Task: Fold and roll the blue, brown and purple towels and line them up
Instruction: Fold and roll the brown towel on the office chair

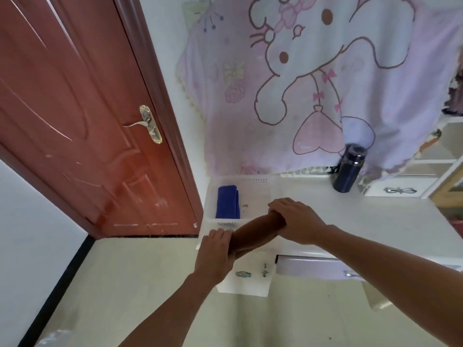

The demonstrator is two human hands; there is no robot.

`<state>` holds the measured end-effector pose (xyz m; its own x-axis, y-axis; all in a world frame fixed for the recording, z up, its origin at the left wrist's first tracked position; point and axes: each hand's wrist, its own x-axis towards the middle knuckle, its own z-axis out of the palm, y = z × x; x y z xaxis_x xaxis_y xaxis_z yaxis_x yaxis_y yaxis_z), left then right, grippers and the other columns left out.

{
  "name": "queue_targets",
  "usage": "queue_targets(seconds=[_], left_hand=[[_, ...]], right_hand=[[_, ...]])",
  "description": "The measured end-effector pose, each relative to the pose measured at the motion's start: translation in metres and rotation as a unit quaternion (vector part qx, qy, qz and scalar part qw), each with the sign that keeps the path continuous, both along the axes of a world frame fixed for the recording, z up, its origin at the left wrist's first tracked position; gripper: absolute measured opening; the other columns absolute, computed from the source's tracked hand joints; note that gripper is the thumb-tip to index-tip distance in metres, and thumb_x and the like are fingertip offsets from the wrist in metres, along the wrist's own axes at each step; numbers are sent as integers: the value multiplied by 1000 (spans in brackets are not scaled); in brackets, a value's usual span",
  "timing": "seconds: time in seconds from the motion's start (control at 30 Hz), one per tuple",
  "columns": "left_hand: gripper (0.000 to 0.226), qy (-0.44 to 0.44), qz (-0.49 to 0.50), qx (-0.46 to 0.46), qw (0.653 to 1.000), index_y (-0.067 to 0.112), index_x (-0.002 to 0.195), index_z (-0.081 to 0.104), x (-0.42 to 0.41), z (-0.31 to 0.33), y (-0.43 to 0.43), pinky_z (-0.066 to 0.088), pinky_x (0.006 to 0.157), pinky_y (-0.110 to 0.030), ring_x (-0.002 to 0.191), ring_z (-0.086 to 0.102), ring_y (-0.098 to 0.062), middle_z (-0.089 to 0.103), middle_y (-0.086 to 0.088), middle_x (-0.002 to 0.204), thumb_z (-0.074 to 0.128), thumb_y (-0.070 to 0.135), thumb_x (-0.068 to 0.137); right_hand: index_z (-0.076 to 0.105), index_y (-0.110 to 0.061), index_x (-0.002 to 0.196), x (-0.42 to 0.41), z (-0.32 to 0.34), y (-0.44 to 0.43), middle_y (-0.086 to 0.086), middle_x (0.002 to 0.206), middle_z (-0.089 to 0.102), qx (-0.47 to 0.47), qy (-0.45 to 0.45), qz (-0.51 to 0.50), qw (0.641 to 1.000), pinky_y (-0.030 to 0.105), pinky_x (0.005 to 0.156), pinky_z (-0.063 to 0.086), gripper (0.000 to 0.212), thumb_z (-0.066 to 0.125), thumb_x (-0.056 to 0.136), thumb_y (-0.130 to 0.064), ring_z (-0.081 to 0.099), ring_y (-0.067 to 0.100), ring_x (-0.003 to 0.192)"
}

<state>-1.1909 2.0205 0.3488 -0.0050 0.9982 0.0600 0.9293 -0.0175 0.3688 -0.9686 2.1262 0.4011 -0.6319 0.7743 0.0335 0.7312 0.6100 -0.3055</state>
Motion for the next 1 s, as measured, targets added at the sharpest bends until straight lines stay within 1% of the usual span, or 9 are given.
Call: queue_targets(seconds=[0.13, 0.27, 0.4, 0.5, 0.63, 0.7, 0.8, 0.9, 1.0], left_hand=[[44, -140, 57, -49, 987, 20, 126, 52, -15, -13, 61, 50, 95, -29, 106, 59, -14, 61, 2, 117, 65, 19, 84], [45, -233, 65, -85, 967, 19, 118, 50, -30, -31, 122, 52, 92, -31, 101, 60, -15, 58, -1, 111, 66, 8, 78], [41, -288, 78, -137, 944, 24, 114, 47, -35, -49, 169, 44, 74, -9, 89, 58, -6, 58, 7, 99, 67, 15, 80], [43, -325, 96, -189, 922, 24, 117, 43, -32, -66, 192, 40, 65, -7, 84, 56, -3, 57, 10, 97, 68, 20, 81], [40, -325, 144, -225, 907, 26, 113, 40, -24, -91, 212, 44, 72, -11, 88, 57, -6, 55, 9, 100, 67, 22, 84], [41, -299, 173, -238, 908, 25, 115, 39, -23, -101, 221, 46, 82, -19, 91, 56, -10, 52, 9, 101, 67, 24, 86], [45, -248, 199, -268, 910, 24, 120, 36, -19, -116, 226, 49, 83, -25, 91, 57, -13, 52, 8, 102, 66, 27, 86], [45, -193, 204, -266, 922, 23, 120, 37, -12, -120, 226, 49, 82, -26, 95, 56, -14, 54, 4, 109, 65, 30, 85], [43, -109, 193, -224, 949, 23, 121, 42, -5, -121, 221, 47, 86, -29, 102, 50, -16, 47, 2, 115, 63, 31, 85]], right_hand=[[54, -28, 103, -26, 2, 71, -7, 95, 59, -131, 31, -45, 990, 23, 67, 39, 36, 71, 72, -25, 55, 15, 87], [57, -20, 101, -52, -8, 142, 0, 93, 60, -217, 108, -105, 964, 22, 64, 42, 27, 68, 77, -13, 58, 21, 87], [61, -15, 114, -78, -21, 203, 4, 99, 63, -270, 153, -165, 936, 22, 64, 44, 32, 62, 82, -10, 60, 19, 90], [64, -16, 113, -96, -42, 235, 0, 96, 63, -277, 161, -200, 926, 19, 62, 42, 29, 60, 85, -10, 59, 16, 88], [63, -15, 118, -112, -81, 268, 2, 107, 63, -273, 107, -190, 937, 20, 68, 46, 31, 58, 88, -11, 59, 18, 94], [63, -15, 119, -119, -101, 281, 4, 113, 63, -270, 74, -168, 945, 25, 73, 48, 34, 57, 86, -9, 58, 19, 95], [63, -15, 121, -131, -134, 290, 6, 118, 64, -274, 8, -132, 953, 32, 82, 49, 35, 55, 87, -10, 58, 20, 99], [63, -16, 118, -140, -157, 292, 8, 113, 66, -264, -36, -113, 957, 36, 83, 51, 31, 53, 89, -14, 60, 23, 96], [61, -17, 119, -146, -170, 289, 8, 111, 66, -244, -71, -95, 963, 36, 82, 52, 29, 49, 92, -18, 61, 25, 95]])
